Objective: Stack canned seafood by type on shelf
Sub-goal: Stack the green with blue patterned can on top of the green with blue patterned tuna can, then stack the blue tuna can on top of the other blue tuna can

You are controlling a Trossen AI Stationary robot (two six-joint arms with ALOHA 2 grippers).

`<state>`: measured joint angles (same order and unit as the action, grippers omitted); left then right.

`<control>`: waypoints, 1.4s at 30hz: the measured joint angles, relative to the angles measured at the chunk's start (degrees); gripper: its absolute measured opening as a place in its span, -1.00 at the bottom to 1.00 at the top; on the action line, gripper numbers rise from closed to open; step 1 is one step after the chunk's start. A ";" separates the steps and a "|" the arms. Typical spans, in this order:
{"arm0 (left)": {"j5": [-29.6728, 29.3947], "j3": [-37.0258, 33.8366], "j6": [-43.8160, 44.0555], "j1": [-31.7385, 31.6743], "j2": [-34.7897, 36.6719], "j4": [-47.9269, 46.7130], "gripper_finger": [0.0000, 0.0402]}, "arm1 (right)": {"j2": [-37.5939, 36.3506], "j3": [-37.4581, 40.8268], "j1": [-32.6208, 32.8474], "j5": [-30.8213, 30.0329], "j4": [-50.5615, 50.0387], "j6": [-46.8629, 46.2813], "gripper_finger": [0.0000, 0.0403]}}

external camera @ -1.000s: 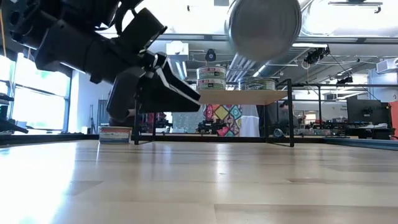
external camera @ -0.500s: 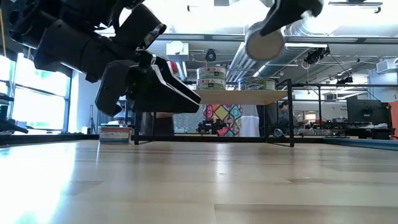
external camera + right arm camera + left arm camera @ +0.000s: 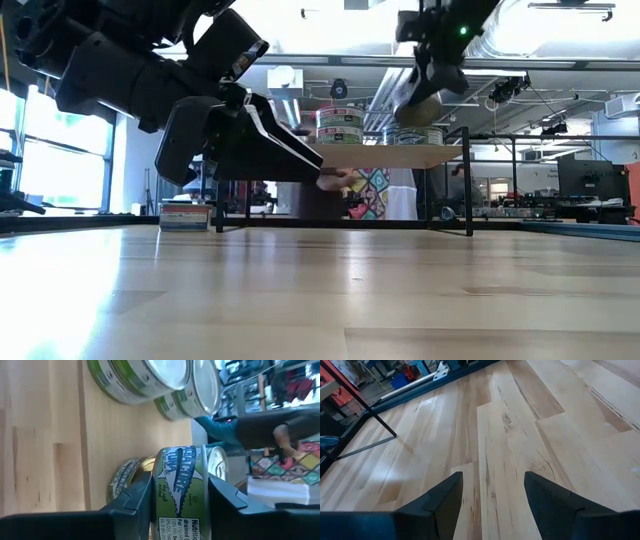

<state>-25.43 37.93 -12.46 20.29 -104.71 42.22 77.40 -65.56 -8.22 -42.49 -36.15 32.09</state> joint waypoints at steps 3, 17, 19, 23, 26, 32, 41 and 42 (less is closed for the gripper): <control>0.00 0.00 0.01 0.00 0.00 0.00 0.03 | 1.43 0.00 -1.72 0.82 -0.02 -0.06 -0.33; 0.00 0.00 0.36 0.00 0.02 -0.45 0.03 | 3.24 0.00 -2.67 0.45 0.18 -3.62 -0.07; 0.02 0.00 0.36 0.00 0.02 -0.48 0.03 | 3.22 0.00 -2.46 0.26 0.20 -3.58 0.03; 0.00 0.00 0.36 0.00 0.03 -0.48 0.03 | 3.09 0.00 -1.37 -3.20 0.11 -3.58 0.22; 0.02 0.00 0.42 0.00 0.04 -0.50 0.03 | 2.48 0.00 0.24 -6.18 -0.25 -3.67 0.28; 0.00 0.02 0.88 0.00 0.04 -0.50 0.03 | 1.26 0.00 3.72 -6.98 -1.35 -9.36 0.30; -3.24 0.02 -1.60 0.69 0.56 -1.13 0.03 | 1.25 0.13 9.15 1.96 -2.38 -23.10 0.30; -4.91 0.03 -2.32 1.07 1.02 -1.50 0.03 | 1.24 0.43 9.92 2.20 -2.36 -23.65 0.29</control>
<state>-30.34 37.96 -14.77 21.36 -103.68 40.71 78.64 -65.13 1.69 -40.30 -38.50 8.45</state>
